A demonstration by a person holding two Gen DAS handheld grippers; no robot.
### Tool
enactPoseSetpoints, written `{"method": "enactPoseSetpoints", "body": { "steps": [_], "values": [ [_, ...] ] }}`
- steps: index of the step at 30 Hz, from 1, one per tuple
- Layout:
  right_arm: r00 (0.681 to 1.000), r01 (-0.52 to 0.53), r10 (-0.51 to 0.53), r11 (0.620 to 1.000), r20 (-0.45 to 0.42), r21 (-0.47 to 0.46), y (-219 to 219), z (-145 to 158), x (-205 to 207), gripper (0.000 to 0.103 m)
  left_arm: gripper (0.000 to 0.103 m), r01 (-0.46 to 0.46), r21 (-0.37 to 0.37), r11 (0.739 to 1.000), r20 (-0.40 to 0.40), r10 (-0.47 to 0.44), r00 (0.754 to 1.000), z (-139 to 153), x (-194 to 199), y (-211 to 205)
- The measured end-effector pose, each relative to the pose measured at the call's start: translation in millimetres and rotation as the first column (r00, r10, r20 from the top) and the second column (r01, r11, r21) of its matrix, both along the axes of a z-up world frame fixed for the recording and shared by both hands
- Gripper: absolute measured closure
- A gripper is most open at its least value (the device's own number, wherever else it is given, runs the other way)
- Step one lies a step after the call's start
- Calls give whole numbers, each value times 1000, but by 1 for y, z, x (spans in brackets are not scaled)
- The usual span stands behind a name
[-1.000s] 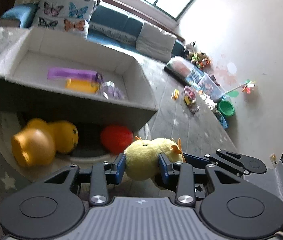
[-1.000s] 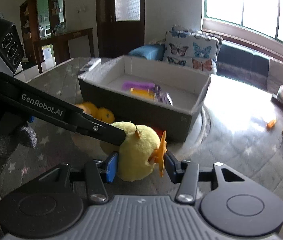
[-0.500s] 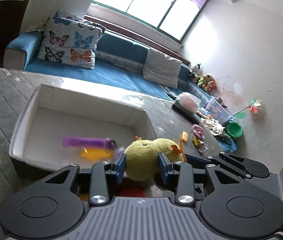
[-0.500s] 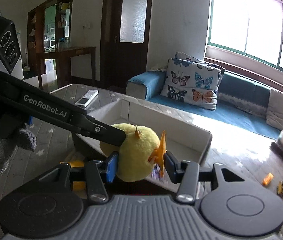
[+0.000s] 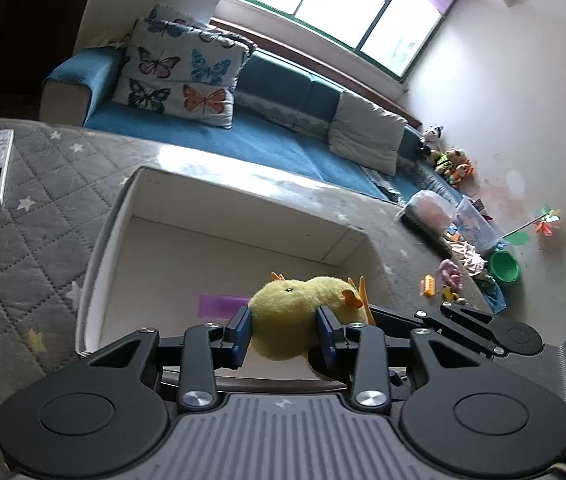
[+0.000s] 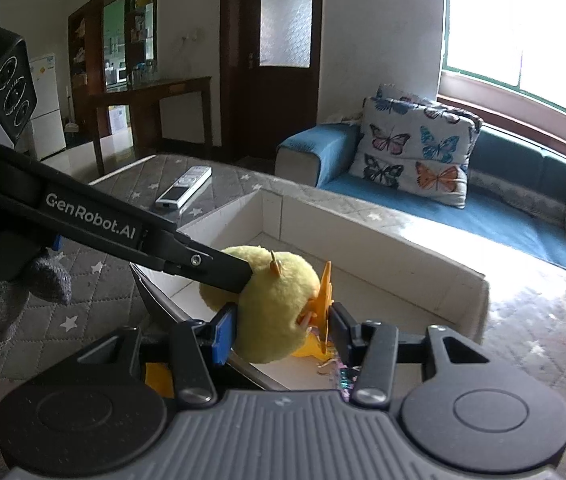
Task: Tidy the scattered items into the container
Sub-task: 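Lift the chick with the left tool and carry it over the box, then open the left tool to drop the chick into the box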
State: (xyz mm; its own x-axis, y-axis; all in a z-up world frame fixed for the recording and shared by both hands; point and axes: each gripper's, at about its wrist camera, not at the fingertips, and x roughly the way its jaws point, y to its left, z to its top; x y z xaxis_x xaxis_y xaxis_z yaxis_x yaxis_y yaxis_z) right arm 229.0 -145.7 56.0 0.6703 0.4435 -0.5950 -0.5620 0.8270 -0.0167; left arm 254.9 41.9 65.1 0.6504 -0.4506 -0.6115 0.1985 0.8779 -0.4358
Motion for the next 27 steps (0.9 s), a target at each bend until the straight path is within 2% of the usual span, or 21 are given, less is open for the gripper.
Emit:
{"method": "enactPoseSetpoints", "body": {
  "steps": [13, 18, 27],
  "values": [
    [995, -22, 21, 1000, -93, -11, 18, -26, 23, 50, 65, -42, -21, 999, -77, 40, 996, -29, 18, 20],
    [996, -22, 21, 1000, -87, -15, 20, -24, 22, 48, 67, -72, -39, 997, -91, 68, 994, -32, 21, 27],
    [997, -19, 19, 1000, -71, 14, 15, -13, 7, 46, 67, -120, -7, 993, -102, 119, 988, -35, 16, 35]
  ]
}}
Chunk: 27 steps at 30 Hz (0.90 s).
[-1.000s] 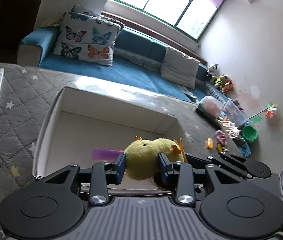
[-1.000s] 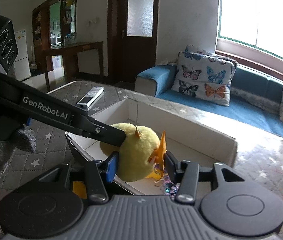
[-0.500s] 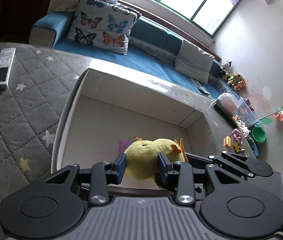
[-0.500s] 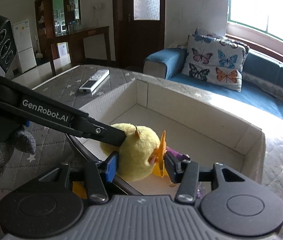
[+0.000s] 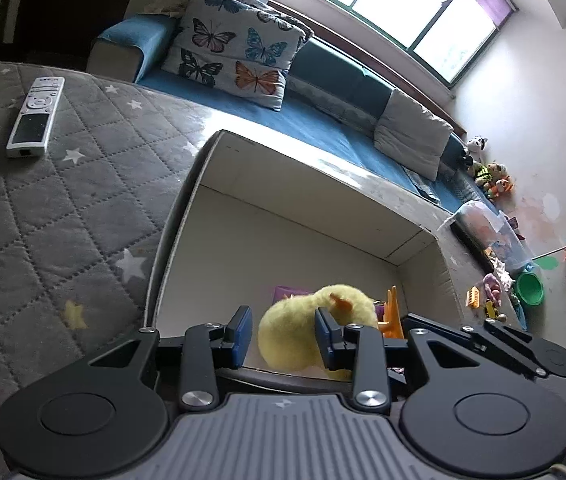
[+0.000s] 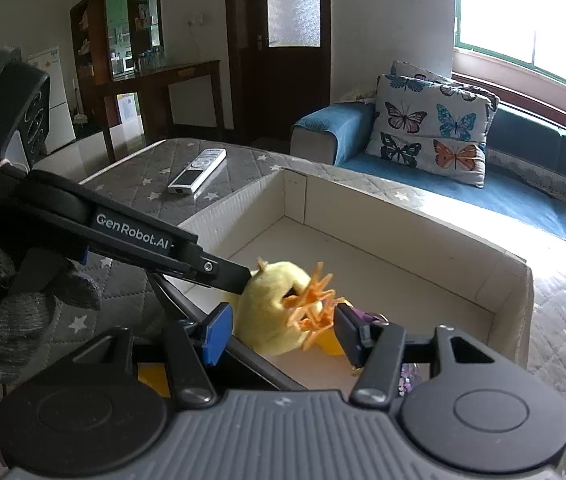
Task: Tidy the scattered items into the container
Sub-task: 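Open the left tool to drop the chick into the box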
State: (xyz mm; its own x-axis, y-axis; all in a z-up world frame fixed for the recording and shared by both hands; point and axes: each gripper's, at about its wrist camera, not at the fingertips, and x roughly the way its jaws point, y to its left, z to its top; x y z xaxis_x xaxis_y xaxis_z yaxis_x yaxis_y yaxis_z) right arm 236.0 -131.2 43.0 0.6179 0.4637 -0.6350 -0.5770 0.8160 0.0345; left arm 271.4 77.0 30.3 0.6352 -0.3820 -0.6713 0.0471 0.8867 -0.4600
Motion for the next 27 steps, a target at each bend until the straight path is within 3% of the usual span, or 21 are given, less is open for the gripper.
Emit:
{"method": "enactPoseSetpoints", "body": {
  "steps": [20, 27],
  "values": [
    [998, 52, -52, 999, 23, 10, -33, 12, -38, 46, 67, 47, 38, 998, 52, -49, 997, 20, -35, -23],
    [997, 73, -74, 997, 27, 19, -45, 16, -54, 46, 67, 56, 63, 996, 56, -59, 997, 19, -31, -37]
  ]
}}
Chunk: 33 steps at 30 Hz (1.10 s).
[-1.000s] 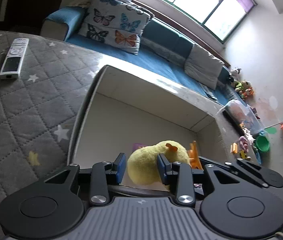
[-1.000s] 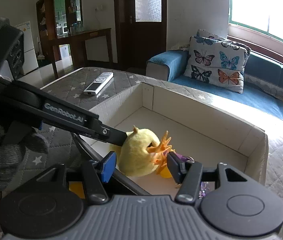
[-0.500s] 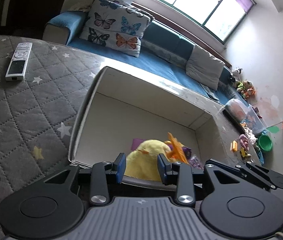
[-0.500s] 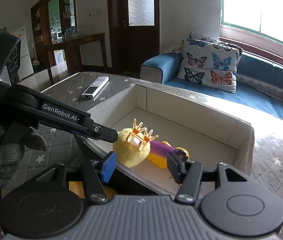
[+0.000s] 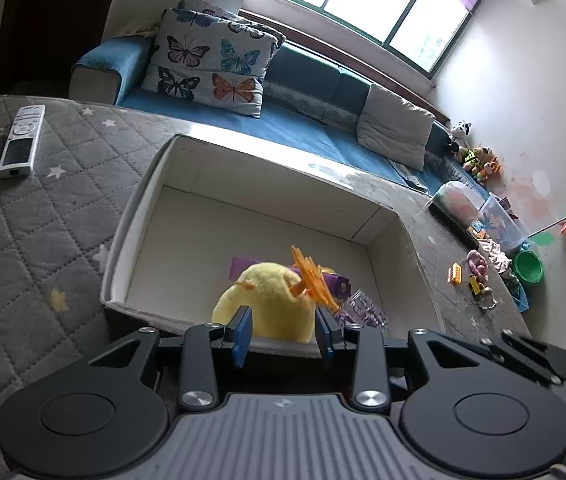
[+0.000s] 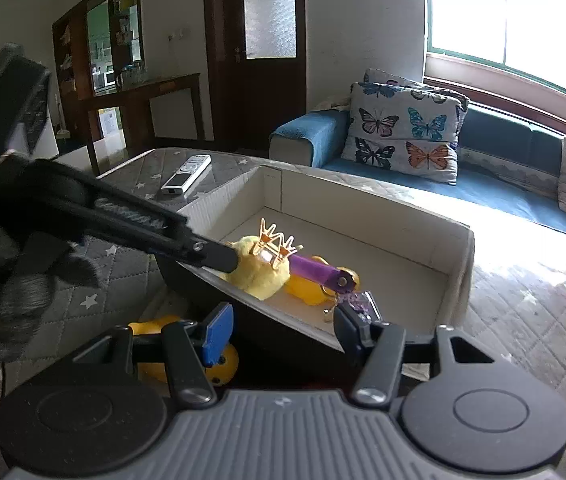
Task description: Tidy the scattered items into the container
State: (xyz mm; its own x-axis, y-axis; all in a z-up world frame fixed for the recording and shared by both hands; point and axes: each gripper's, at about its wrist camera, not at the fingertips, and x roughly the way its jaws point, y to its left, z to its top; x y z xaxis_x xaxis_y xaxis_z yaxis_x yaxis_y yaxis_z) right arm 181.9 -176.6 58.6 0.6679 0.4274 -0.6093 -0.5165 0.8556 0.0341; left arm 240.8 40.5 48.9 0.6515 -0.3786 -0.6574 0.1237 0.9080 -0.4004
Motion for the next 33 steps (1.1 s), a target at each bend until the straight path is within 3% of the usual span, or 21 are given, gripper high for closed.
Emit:
{"method": "enactPoseSetpoints", "body": {
  "steps": [11, 16, 24, 33],
  "values": [
    [999, 53, -53, 998, 0, 16, -24, 0, -5, 46, 67, 115, 35, 993, 6, -115, 993, -2, 6, -31],
    [998, 64, -64, 998, -12, 12, -29, -4, -6, 46, 67, 124, 28, 992, 14, -124, 992, 2, 2, -33],
    [997, 70, -70, 997, -15, -7, -37, -12, -22, 46, 67, 144, 6, 990, 49, -144, 988, 8, -21, -34],
    [994, 87, -89, 996, -65, -29, -42, -35, -37, 46, 66, 190, 23, 981, 28, -191, 981, -3, -51, -45]
  ]
}}
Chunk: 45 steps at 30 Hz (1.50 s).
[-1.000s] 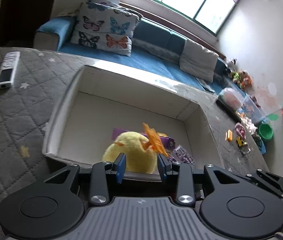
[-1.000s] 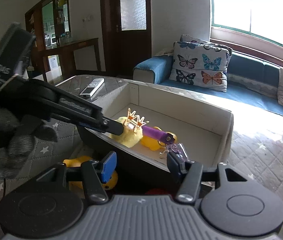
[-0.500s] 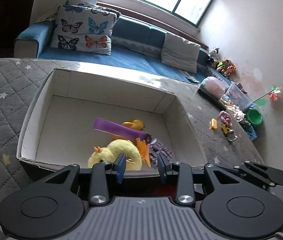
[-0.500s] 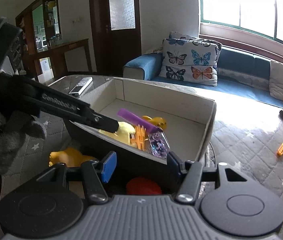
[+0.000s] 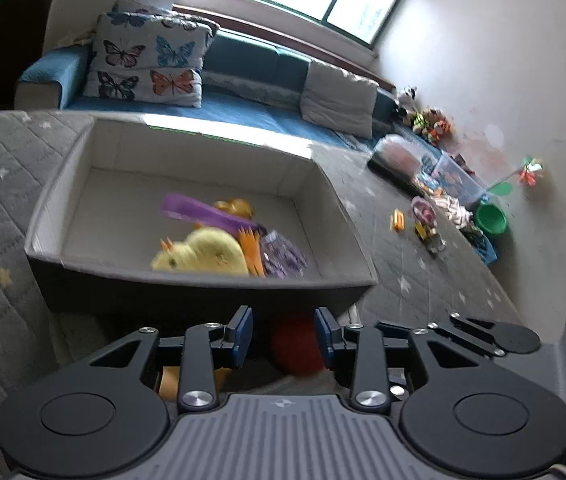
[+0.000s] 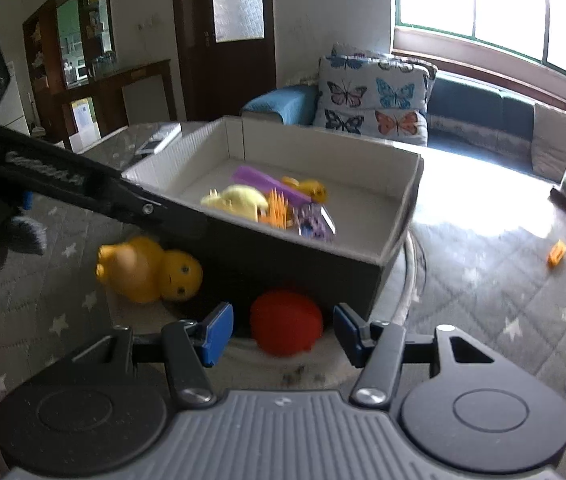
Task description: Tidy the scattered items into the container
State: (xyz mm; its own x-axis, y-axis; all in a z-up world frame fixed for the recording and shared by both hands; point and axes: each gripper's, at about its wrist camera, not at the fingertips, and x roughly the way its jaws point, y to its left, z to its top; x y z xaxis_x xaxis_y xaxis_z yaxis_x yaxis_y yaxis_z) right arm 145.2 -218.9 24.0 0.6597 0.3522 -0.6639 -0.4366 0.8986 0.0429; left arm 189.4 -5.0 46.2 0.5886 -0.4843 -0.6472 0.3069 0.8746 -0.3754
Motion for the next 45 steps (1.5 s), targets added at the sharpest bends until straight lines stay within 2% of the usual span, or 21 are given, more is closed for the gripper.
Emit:
{"method": "enactPoseSetpoints", "body": {
  "steps": [9, 12, 22, 27, 30, 32, 42, 45],
  "values": [
    [999, 19, -19, 1000, -50, 2, -6, -24, 6, 42, 66, 4, 2, 1000, -63, -4, 998, -24, 5, -18],
    [999, 12, -12, 1000, -50, 6, -5, -27, 11, 36, 66, 8, 0, 1000, -75, -8, 997, -28, 11, -25],
    [998, -17, 17, 1000, -63, 9, 2, -36, 30, 36, 65, -14, -16, 1000, -118, 12, 993, -41, 29, -32],
    [997, -23, 24, 1000, -69, 11, 5, -41, 33, 38, 65, -21, -17, 1000, -123, 19, 992, -44, 34, -34],
    [997, -28, 28, 1000, -66, 0, 8, -43, 32, 43, 65, -23, -14, 1000, -124, 21, 992, -44, 34, -35],
    [998, -33, 33, 999, -54, -13, 10, -43, 30, 52, 65, -24, -12, 1000, -125, 22, 992, -44, 34, -36],
    [998, -43, 43, 999, -37, 14, 11, -42, 16, 52, 64, -39, -12, 999, -141, 37, 989, -46, 32, -35],
    [999, -36, 37, 999, -35, 36, 9, -41, 11, 52, 63, -58, -41, 997, -167, 51, 985, -48, 31, -29]
  ]
}}
